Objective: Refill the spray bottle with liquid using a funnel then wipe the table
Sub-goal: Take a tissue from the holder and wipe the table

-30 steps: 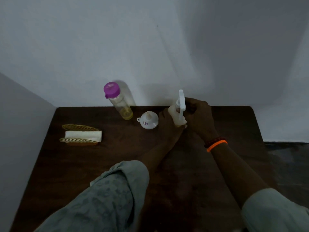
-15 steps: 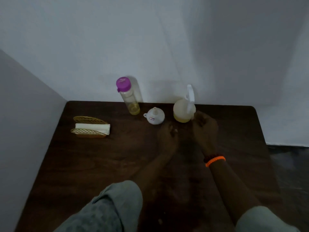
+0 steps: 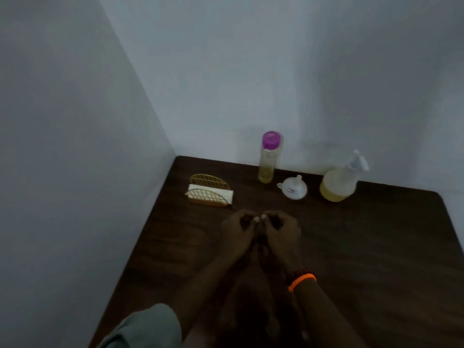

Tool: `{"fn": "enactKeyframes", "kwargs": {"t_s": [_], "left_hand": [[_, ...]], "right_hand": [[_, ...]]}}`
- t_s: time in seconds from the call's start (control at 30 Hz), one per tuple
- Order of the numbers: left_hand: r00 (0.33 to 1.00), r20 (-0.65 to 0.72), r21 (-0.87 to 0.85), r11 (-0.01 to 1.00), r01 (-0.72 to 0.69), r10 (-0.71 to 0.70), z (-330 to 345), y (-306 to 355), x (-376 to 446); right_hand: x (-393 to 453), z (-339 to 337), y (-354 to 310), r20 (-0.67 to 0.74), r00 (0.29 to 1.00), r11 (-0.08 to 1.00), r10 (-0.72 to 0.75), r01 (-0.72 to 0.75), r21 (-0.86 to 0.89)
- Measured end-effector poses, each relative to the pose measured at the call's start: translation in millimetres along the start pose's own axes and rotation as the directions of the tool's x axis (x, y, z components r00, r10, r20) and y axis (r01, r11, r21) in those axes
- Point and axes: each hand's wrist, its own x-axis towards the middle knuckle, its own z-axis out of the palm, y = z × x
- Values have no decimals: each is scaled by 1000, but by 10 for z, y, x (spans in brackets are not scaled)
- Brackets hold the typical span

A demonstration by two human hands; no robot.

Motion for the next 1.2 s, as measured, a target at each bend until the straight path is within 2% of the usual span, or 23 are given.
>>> {"fn": "enactKeyframes", "kwargs": {"t_s": [0.07,0.17,0.27,0.33,0.4,0.53,0.6,0.7,0.9,1.2], "left_hand": [[996,-82,-1,1000,16,-16,-357,-201,96],[980,-162,-103,990,95,-111,-843,-475,280],[965,-227,-166,982,92,-129,-1260,-689,528],[957,-270,-143,987,68,-105,-1456,-807,725],[959,-281,-47,998,31,-43,-1565,-918,930],[968,-177,221,965,-139,179,-1612,-1086,1308],[962,-58,332,914,-234,267,-1607,-1155,1465],[939,105,466,819,-336,326,-1601,-1225,1609],[892,214,551,704,-447,399,-1654,-1245,1749],[891,221,582,679,-447,397,-1620,-1219,1799]], "right_hand": [[42,248,-109,53,998,999,-27,28,-26],[178,526,-210,115,993,996,-35,43,-73],[344,707,-228,144,989,995,-18,33,-99],[475,796,-202,157,988,991,8,13,-131],[616,868,-170,168,986,984,2,28,-174],[882,946,-97,207,975,964,-81,129,-232],[1000,972,-56,269,955,938,-127,204,-281],[1138,1020,-6,358,911,872,-204,335,-356],[1267,1127,58,435,864,814,-253,434,-387],[1267,1216,58,438,865,763,-244,450,-464]]}}
